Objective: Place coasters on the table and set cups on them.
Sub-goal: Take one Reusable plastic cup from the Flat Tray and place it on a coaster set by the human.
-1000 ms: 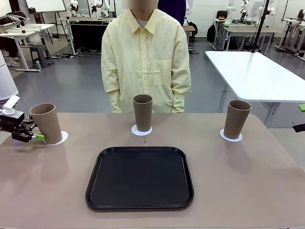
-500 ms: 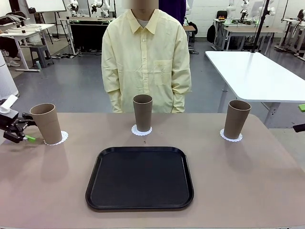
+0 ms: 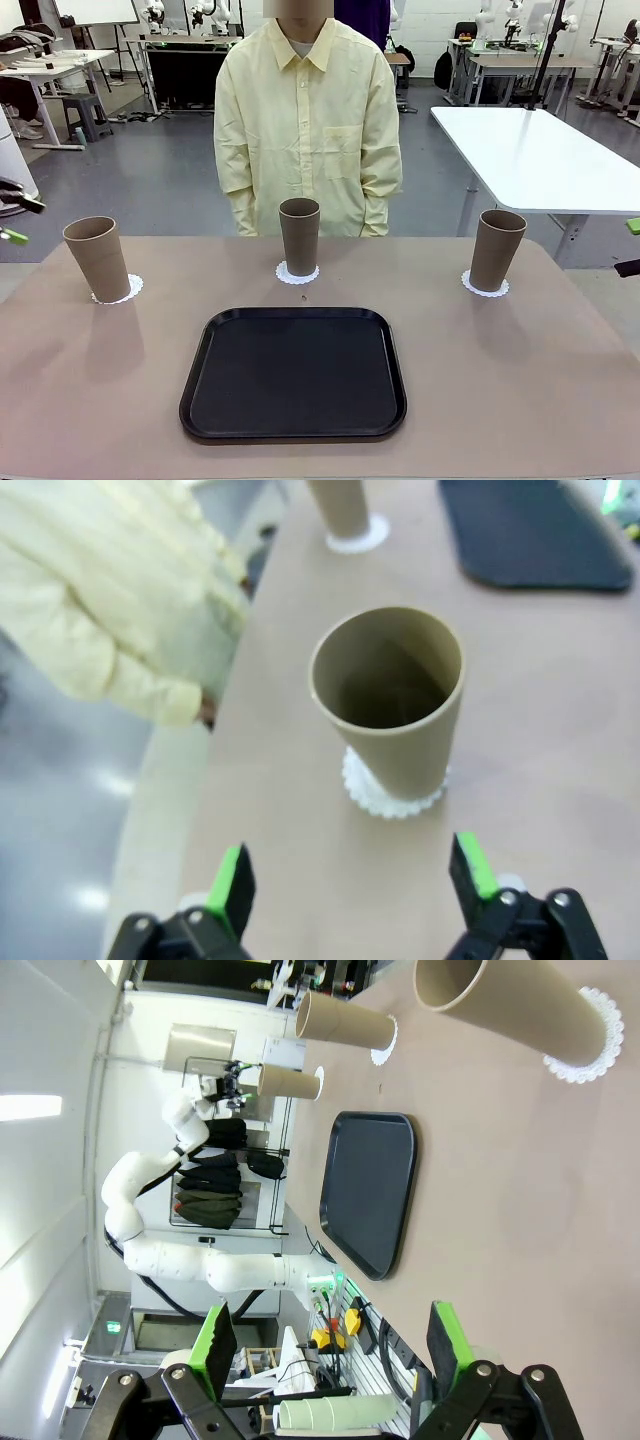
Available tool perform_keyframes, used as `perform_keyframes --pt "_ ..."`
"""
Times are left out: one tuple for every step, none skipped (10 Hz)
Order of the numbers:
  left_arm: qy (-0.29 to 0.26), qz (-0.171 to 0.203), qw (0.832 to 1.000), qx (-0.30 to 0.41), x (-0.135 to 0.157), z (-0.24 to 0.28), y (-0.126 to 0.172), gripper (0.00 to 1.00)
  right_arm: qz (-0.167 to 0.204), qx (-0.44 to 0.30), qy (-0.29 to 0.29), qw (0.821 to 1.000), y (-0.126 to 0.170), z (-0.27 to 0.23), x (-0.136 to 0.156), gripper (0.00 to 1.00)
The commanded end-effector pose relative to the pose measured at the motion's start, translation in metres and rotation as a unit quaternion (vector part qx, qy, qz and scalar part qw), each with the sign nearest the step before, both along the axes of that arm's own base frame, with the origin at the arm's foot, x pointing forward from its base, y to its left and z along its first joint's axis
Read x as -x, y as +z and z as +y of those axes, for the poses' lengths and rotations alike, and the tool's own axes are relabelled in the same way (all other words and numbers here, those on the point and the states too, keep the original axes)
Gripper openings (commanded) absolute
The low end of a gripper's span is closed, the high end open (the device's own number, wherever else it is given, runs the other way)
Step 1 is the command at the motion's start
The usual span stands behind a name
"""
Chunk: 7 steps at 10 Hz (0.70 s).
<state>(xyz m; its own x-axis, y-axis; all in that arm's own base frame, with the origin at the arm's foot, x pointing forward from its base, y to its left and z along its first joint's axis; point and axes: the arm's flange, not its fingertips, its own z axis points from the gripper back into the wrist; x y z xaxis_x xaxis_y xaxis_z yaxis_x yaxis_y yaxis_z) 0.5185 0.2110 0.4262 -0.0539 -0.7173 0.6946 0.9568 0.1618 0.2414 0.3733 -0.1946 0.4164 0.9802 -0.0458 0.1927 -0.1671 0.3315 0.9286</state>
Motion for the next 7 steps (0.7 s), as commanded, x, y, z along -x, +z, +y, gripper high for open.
perform_keyframes --pt "0.045 0.028 0.995 -0.089 0.041 -0.028 0.04 1.0 0.0 -0.001 0.001 1.0 0.001 0.0 0.0 1.0" --pt "0.067 0.023 0.99 -0.123 0.058 -0.036 0.06 1.0 0.0 -0.001 0.001 1.0 0.001 0.0 0.0 1.0" --pt "0.078 0.035 0.987 -0.136 0.075 -0.048 0.078 1.0 0.0 -0.001 0.001 1.0 0.001 0.0 0.0 1.0" --pt "0.093 0.049 0.982 -0.159 0.085 -0.062 0.091 1.0 0.0 -0.001 0.001 1.0 0.001 0.0 0.0 1.0" --pt "0.105 0.073 0.978 -0.164 0.093 -0.077 0.101 1.0 0.0 -0.001 0.001 1.0 0.001 0.0 0.0 1.0" --pt "0.118 0.079 0.975 -0.17 0.102 -0.093 0.108 1.0 0.0 -0.001 0.001 1.0 0.001 0.0 0.0 1.0" --pt "0.13 0.079 0.971 -0.186 0.113 -0.112 0.106 1.0 0.0 -0.001 0.001 1.0 0.001 0.0 0.0 1.0"
